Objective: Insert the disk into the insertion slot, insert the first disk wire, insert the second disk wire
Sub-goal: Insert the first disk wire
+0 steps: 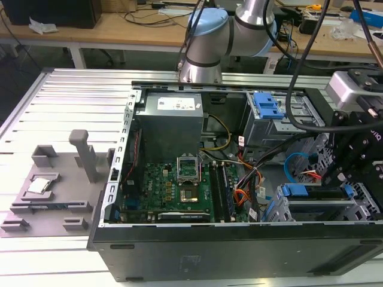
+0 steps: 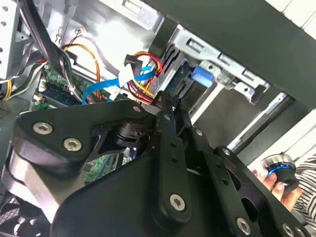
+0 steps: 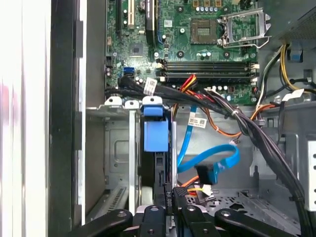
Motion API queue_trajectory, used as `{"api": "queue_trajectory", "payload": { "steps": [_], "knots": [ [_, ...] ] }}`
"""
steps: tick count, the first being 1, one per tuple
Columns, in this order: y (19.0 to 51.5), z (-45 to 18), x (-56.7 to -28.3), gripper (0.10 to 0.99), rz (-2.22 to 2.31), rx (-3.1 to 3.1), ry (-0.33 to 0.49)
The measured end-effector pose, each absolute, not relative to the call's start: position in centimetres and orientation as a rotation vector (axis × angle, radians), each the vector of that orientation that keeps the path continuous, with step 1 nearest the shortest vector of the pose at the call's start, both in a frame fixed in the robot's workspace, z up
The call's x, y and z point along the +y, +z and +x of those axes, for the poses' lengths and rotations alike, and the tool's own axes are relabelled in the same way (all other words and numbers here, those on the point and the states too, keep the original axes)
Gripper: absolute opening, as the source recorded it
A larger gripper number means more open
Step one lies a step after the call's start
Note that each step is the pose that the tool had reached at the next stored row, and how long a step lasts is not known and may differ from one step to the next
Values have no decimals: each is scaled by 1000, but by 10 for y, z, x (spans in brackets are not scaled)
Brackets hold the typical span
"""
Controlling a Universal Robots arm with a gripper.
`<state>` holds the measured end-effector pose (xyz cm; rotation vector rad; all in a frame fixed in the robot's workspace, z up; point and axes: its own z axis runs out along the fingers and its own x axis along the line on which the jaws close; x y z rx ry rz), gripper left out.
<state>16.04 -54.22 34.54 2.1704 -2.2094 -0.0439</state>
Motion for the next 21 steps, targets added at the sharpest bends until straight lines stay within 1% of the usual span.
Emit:
{"api": "queue_trajectory", "payload": {
  "steps": [9, 21],
  "knots": [
    [336, 163, -542, 188, 2170, -2209, -46],
    [334, 166, -549, 188, 2172, -2210, -50]
  ]
}}
